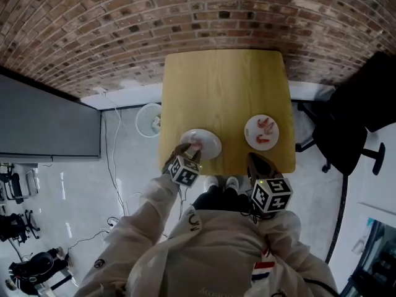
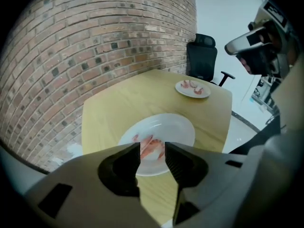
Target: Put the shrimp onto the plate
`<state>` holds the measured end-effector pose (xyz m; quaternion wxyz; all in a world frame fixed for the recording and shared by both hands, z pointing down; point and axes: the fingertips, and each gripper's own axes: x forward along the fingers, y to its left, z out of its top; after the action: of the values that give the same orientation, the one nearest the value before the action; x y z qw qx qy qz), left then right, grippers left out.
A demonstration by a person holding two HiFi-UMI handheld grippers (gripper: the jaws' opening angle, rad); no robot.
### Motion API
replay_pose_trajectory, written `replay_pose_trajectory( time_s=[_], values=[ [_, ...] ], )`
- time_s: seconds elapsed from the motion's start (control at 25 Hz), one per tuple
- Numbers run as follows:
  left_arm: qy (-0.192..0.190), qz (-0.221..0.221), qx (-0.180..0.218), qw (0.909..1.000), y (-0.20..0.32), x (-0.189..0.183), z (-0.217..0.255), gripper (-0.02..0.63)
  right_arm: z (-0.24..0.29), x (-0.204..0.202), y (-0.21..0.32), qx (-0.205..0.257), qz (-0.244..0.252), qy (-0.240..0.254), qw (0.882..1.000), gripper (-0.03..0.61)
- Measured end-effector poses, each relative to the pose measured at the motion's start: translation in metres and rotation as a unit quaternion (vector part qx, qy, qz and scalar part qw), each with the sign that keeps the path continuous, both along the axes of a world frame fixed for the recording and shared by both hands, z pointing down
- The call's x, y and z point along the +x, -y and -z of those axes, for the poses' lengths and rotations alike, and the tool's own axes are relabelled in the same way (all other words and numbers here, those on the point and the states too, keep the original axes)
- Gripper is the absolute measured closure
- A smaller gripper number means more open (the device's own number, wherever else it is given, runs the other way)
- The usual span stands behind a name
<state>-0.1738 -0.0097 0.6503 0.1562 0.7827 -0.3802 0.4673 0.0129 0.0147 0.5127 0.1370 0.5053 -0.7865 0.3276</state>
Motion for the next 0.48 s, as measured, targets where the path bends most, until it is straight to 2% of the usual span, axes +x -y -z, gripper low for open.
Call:
replay_pose_trajectory(
  time_s=[0.2, 0.48],
  values=[
    [-0.008, -0.02, -0.035, 0.9992, -0.001, 0.007, -0.006, 0.426, -0.004, 0.011, 0.002, -0.006, -0.011, -0.002, 1.0, 0.555],
    [-0.002, -0.048, -0.051, 0.9976, 0.003, 0.011, -0.021, 0.388, -0.01, 0.015, 0.004, -0.015, -0.014, -0.001, 1.0, 0.555]
  ],
)
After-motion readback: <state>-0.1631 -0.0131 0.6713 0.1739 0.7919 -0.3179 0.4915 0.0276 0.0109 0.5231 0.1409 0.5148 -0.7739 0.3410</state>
